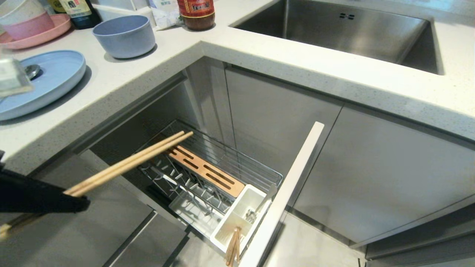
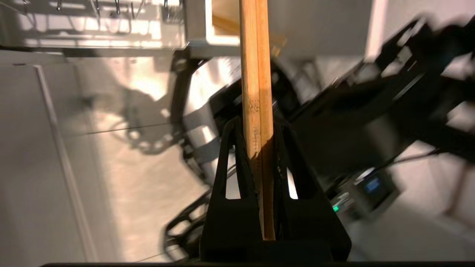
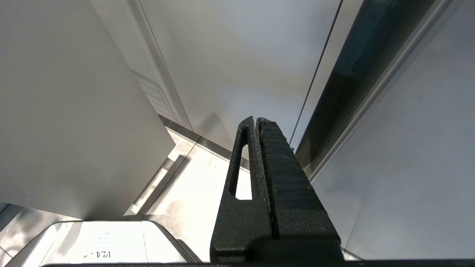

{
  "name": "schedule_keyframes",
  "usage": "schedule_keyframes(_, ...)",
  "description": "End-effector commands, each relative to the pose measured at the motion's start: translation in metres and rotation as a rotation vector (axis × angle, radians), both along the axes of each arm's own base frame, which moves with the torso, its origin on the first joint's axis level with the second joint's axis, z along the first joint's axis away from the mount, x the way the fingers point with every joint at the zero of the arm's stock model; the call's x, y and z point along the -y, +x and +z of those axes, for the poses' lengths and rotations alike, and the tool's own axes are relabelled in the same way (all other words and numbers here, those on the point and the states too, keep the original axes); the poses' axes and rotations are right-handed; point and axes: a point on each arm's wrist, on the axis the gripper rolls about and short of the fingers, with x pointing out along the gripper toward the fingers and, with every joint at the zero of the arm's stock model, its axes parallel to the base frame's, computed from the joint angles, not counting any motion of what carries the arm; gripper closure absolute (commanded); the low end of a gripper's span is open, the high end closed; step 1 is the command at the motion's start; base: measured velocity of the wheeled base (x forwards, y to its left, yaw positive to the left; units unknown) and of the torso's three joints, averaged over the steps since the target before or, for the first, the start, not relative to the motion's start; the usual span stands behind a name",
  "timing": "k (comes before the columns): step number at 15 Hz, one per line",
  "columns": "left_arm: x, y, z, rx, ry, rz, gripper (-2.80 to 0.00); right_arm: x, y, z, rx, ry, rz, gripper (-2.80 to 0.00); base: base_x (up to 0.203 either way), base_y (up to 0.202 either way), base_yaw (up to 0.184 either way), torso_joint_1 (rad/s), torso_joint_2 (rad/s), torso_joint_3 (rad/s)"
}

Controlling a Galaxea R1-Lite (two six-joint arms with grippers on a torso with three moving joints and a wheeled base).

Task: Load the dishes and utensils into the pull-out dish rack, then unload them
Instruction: Pick up the chopsticks and place it in the cupboard

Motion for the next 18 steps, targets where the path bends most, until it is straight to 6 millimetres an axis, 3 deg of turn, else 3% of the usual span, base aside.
schedule_keyframes(1, 0.0, 0.005, -0.017, -0.011, 0.098, -0.082, 0.0, 0.0, 0.0, 0.0, 0.002, 0.0, 0.0, 0.0, 0.0, 0.0, 0.0, 0.0, 0.0, 0.0)
schedule_keyframes(5, 0.005, 0.027, -0.03, -0.016, 0.182, -0.089, 0.0, 0.0, 0.0, 0.0, 0.001, 0.0, 0.0, 0.0, 0.0, 0.0, 0.0, 0.0, 0.0, 0.0)
schedule_keyframes(11, 0.031, 0.072, -0.056, -0.137, 0.27, -0.157, 0.0, 0.0, 0.0, 0.0, 0.001, 0.0, 0.0, 0.0, 0.0, 0.0, 0.0, 0.0, 0.0, 0.0)
schedule_keyframes(18, 0.067, 0.081, -0.097, -0.139, 0.492, -0.224, 0.0, 0.0, 0.0, 0.0, 0.001, 0.0, 0.0, 0.0, 0.0, 0.0, 0.0, 0.0, 0.0, 0.0)
